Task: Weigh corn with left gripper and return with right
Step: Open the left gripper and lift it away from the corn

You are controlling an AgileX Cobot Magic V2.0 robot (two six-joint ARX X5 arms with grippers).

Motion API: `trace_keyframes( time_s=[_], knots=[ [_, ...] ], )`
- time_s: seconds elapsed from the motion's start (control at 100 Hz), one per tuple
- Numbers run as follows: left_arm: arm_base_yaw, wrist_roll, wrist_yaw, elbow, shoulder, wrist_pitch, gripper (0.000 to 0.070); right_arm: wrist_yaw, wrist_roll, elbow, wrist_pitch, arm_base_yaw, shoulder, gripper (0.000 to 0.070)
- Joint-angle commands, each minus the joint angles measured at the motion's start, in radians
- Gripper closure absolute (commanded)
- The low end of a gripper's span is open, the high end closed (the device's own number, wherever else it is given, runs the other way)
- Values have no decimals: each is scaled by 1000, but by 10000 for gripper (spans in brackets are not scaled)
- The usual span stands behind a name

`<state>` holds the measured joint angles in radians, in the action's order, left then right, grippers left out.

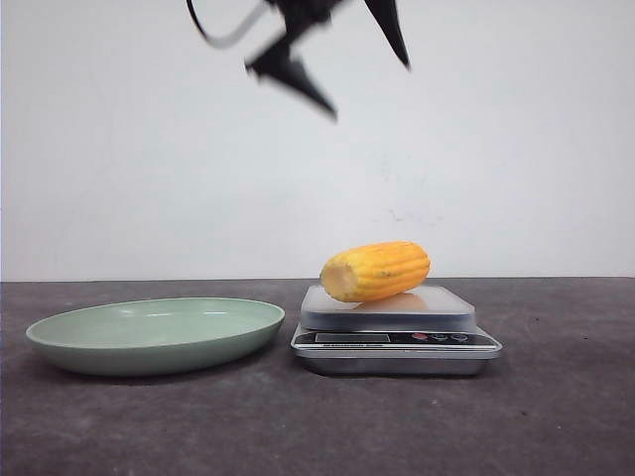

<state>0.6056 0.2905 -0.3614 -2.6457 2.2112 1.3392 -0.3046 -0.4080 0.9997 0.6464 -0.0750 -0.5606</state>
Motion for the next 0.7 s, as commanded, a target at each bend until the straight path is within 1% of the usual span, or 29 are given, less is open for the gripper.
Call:
trace_keyframes(
  time_s=[0.0,0.07,0.11,0.24,0.28,0.32,0.39,0.49,0.55,0.69],
  knots=[
    [2,-48,3,-144,-7,53,499,11,10,15,-10,-1,-6,4],
    [2,-75,3,-279,-16,111,604,18,26,15,-10,-1,-6,4],
    [2,-80,2,-356,-21,129,642,18,31,15,-10,-1,-6,4],
    [2,-56,-14,-539,-70,130,648,17,39,15,-9,-1,-6,4],
    [2,-53,-14,-574,-91,131,664,17,47,15,-9,-1,-6,4],
    [3,-54,-16,-570,-132,132,693,17,52,15,-9,-1,-6,4],
    [3,-72,-16,-570,-199,135,690,17,54,15,-8,-1,-6,4],
    [2,-75,-13,-570,-289,137,690,16,54,15,-8,-1,-6,4],
    [2,-76,13,-569,-346,138,690,16,55,15,-8,-1,-6,4],
    [2,-100,122,-551,-486,142,690,13,58,15,-9,-1,-6,4]
  ],
)
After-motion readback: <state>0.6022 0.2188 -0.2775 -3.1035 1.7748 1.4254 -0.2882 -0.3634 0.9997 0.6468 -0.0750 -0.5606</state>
